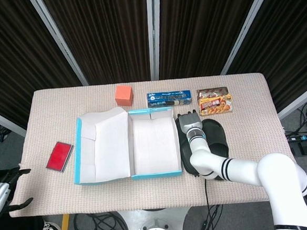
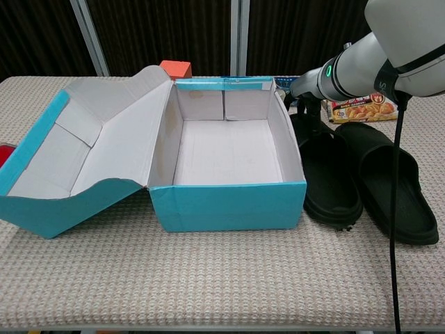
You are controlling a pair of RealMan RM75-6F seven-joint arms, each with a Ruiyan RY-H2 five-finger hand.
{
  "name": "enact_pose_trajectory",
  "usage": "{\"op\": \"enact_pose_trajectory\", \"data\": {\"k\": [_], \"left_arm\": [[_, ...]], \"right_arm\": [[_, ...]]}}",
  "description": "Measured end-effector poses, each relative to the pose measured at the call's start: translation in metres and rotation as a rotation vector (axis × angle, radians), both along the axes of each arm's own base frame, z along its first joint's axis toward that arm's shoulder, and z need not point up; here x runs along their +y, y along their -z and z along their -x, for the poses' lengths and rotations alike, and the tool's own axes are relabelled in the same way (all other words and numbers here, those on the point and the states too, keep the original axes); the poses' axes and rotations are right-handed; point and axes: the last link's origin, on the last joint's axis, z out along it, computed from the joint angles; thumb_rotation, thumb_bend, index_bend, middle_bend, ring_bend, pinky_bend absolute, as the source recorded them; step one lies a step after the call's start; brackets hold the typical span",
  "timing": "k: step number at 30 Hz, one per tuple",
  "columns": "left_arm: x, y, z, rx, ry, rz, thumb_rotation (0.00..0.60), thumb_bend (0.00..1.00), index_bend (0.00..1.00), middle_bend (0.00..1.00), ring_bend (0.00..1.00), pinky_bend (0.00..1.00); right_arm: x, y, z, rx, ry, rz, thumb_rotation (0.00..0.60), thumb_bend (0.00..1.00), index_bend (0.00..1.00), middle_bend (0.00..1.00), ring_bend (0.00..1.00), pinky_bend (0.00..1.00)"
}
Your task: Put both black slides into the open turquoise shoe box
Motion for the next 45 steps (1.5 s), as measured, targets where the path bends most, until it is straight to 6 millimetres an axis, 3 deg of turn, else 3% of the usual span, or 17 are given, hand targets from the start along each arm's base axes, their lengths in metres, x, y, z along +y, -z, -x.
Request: {"op": "enact_pose_trajectory", "data": {"k": [10, 23, 29, 36, 40, 45], "left_arm": [[-0.002, 0.001, 0.005, -0.004, -0.013, 0.013, 0.600, 0.19, 0.19, 0.21, 0.10, 0.24], [-0.003, 0.002, 0.004, -0.002, -0.017, 0.037, 0.600, 0.19, 0.19, 0.21, 0.10, 0.24], [-0.003, 0.006, 0.000, 0.002, -0.006, 0.051, 0.600, 0.19, 0.19, 0.21, 0.10, 0.24], [-0.004, 0.010, -0.008, 0.010, 0.014, 0.063, 0.600, 0.19, 0.19, 0.21, 0.10, 0.24], [-0.004, 0.011, -0.014, 0.013, 0.028, 0.064, 0.600, 0.19, 0.19, 0.21, 0.10, 0.24], [-0.005, 0.011, -0.020, 0.017, 0.040, 0.063, 0.600, 0.19, 0.19, 0.21, 0.10, 0.24]], "right_arm": [[-0.006, 0.003, -0.003, 0.011, -0.027, 0.024, 0.600, 0.11, 0.18, 0.41, 0.23, 0.07], [-0.004, -0.012, -0.005, -0.016, -0.060, 0.049, 0.600, 0.12, 0.23, 0.47, 0.29, 0.15], [0.002, -0.039, -0.009, -0.047, -0.089, 0.069, 0.600, 0.12, 0.27, 0.48, 0.30, 0.18], [0.017, -0.091, -0.018, -0.125, -0.152, 0.129, 0.600, 0.12, 0.28, 0.48, 0.30, 0.19], [0.023, -0.122, -0.020, -0.192, -0.186, 0.182, 0.600, 0.13, 0.28, 0.48, 0.33, 0.33], [0.030, -0.140, -0.016, -0.265, -0.213, 0.222, 0.600, 0.16, 0.28, 0.47, 0.33, 0.45]]}}
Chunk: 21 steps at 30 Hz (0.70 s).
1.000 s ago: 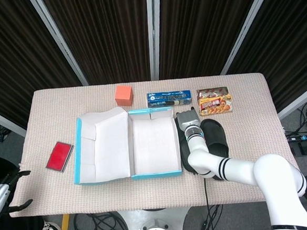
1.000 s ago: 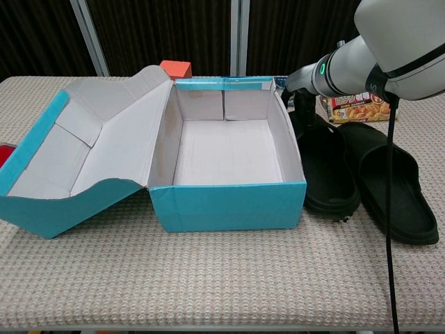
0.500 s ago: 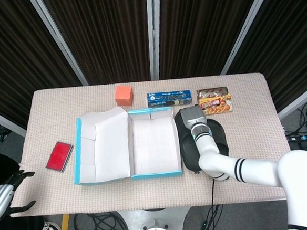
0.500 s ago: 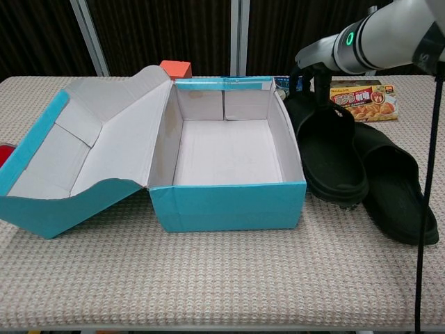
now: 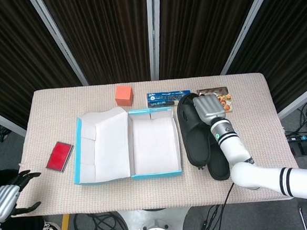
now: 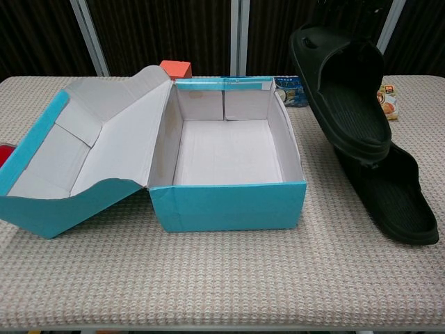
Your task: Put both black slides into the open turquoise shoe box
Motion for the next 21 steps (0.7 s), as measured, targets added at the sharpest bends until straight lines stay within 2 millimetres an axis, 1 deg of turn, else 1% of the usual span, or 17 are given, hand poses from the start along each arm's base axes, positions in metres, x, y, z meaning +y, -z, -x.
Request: {"op": "enact_pose_trajectory", "data": {"k": [5, 11, 14, 16, 21], "left_arm": [[-0.002, -0.002, -0.003, 0.002, 0.006, -0.012, 0.600, 0.19, 0.19, 0.21, 0.10, 0.24], [-0.002, -0.004, -0.004, 0.006, 0.003, -0.017, 0.600, 0.19, 0.19, 0.21, 0.10, 0.24], [-0.002, -0.003, -0.004, 0.007, 0.001, -0.016, 0.600, 0.19, 0.19, 0.21, 0.10, 0.24], [-0.001, -0.003, -0.003, 0.008, -0.002, -0.016, 0.600, 0.19, 0.19, 0.21, 0.10, 0.24], [-0.001, -0.005, -0.001, 0.012, -0.009, -0.018, 0.600, 0.19, 0.19, 0.21, 0.10, 0.24]], "right_arm": [[0.003, -0.005, 0.009, -0.046, 0.000, 0.012, 0.600, 0.17, 0.28, 0.47, 0.34, 0.49], [0.002, -0.005, 0.014, -0.084, -0.005, 0.014, 0.600, 0.18, 0.28, 0.47, 0.35, 0.50], [0.001, -0.004, 0.012, -0.113, -0.013, 0.018, 0.600, 0.19, 0.28, 0.48, 0.36, 0.49], [0.001, -0.003, 0.009, -0.149, -0.024, 0.023, 0.600, 0.21, 0.28, 0.49, 0.38, 0.49], [0.001, -0.004, 0.000, -0.255, -0.074, 0.038, 0.600, 0.21, 0.28, 0.49, 0.40, 0.49]]}}
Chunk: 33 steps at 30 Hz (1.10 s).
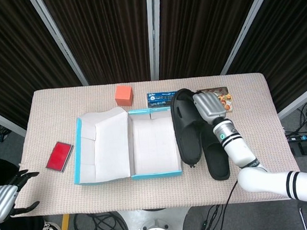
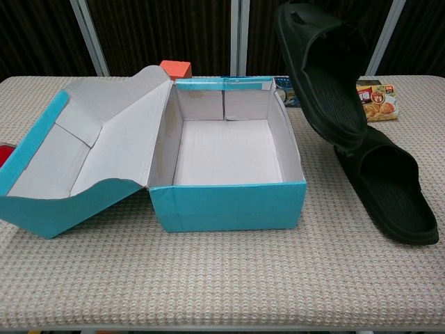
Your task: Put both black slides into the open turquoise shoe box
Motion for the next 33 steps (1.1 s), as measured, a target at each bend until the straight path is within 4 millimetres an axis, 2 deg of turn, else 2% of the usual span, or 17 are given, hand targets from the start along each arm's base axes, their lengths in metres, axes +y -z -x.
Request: {"op": "enact_pose_trajectory", "data": {"k": [6, 11, 18, 24, 33], "left_arm": [[-0.001, 0.000, 0.003, -0.002, -0.007, -0.005, 0.600, 0.19, 0.19, 0.21, 0.10, 0.24], [-0.001, -0.001, 0.003, 0.005, 0.000, -0.010, 0.600, 0.19, 0.19, 0.21, 0.10, 0.24], [0.001, -0.003, 0.006, 0.011, -0.005, -0.023, 0.600, 0.19, 0.20, 0.21, 0.10, 0.25], [0.003, -0.005, 0.009, 0.017, 0.000, -0.047, 0.600, 0.19, 0.20, 0.21, 0.10, 0.25], [0.004, -0.012, 0.013, 0.036, 0.009, -0.095, 0.600, 0.19, 0.20, 0.21, 0.10, 0.25]], "right_arm": [[0.001, -0.002, -0.008, -0.156, -0.031, 0.005, 0.600, 0.22, 0.28, 0.48, 0.40, 0.47], [0.001, 0.011, -0.008, -0.310, -0.030, -0.045, 0.600, 0.22, 0.28, 0.48, 0.40, 0.46], [0.000, 0.064, -0.007, -0.472, -0.048, -0.143, 0.600, 0.21, 0.28, 0.48, 0.40, 0.46], [0.000, 0.103, -0.008, -0.550, -0.073, -0.161, 0.600, 0.19, 0.28, 0.48, 0.40, 0.44], [-0.003, 0.137, -0.010, -0.673, -0.077, -0.163, 0.600, 0.17, 0.28, 0.47, 0.40, 0.44]]}}
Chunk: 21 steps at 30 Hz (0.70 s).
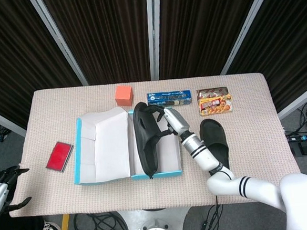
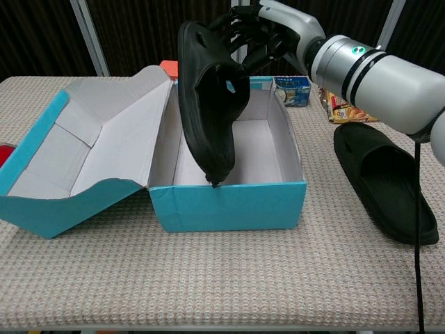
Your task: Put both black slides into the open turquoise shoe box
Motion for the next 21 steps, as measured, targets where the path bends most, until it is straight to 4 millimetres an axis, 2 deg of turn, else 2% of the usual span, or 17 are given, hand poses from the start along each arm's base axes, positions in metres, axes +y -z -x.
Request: {"op": "enact_pose_trajectory", "data": {"k": [9, 21], "left_arm": [[0.004, -0.003, 0.001, 0.014, 0.000, -0.028, 0.600, 0.19, 0.20, 0.21, 0.10, 0.25], [0.008, -0.006, 0.006, 0.020, -0.011, -0.046, 0.600, 0.19, 0.20, 0.21, 0.10, 0.25]], "right_arm": [[-0.006, 0.025, -0.006, -0.054, 0.014, -0.017, 0.600, 0.17, 0.29, 0.47, 0.40, 0.44], [-0.015, 0.052, -0.014, -0.012, 0.006, -0.030, 0.600, 0.17, 0.29, 0.48, 0.40, 0.44]]}}
